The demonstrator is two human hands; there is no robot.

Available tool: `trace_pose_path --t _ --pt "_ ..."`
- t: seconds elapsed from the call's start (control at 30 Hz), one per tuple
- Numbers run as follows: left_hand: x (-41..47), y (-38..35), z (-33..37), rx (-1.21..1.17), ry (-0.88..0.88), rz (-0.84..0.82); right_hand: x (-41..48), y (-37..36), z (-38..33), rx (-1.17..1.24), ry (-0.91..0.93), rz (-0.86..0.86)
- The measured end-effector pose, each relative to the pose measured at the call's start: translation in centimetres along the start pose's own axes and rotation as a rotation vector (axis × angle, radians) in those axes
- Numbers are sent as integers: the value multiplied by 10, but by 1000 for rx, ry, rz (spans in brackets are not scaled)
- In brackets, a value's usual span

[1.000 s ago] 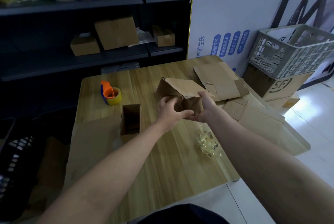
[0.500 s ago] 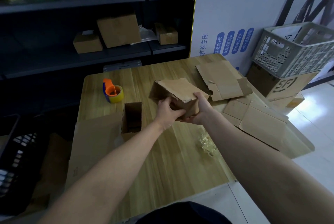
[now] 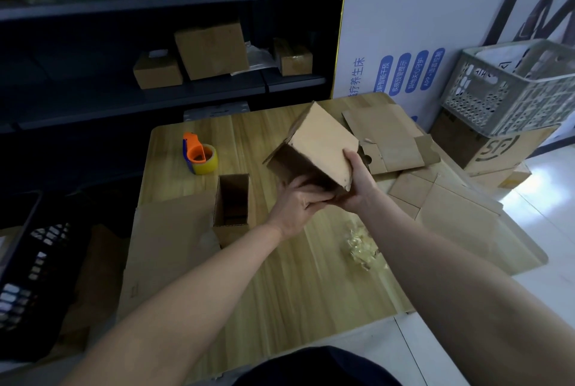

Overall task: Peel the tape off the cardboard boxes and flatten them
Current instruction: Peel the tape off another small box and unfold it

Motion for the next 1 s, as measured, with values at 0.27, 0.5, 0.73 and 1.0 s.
trace_pose_path --t 0.27,0.5,0.73,1.0 --pt "-3 -21 -19 203 148 -381 1 -1 -6 -148 83 -79" --pt "-12 -5 -21 0 137 -215 5 23 -22 -308 145 94" --pt "-1 42 -66 -459 671 161 -4 39 -27 -458 62 65" --pt "-10 4 -90 -920 1021 -78 -9 29 -15 -508 8 -12"
Point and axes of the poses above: each hand's wrist, its own x-axis towards the middle knuckle, its own y-axis out of the back of the hand, z = x × y, the point moved 8 cm from there along x, towards the middle knuckle, and after that the axes turned 6 degrees about y, right-handed, at the moved point
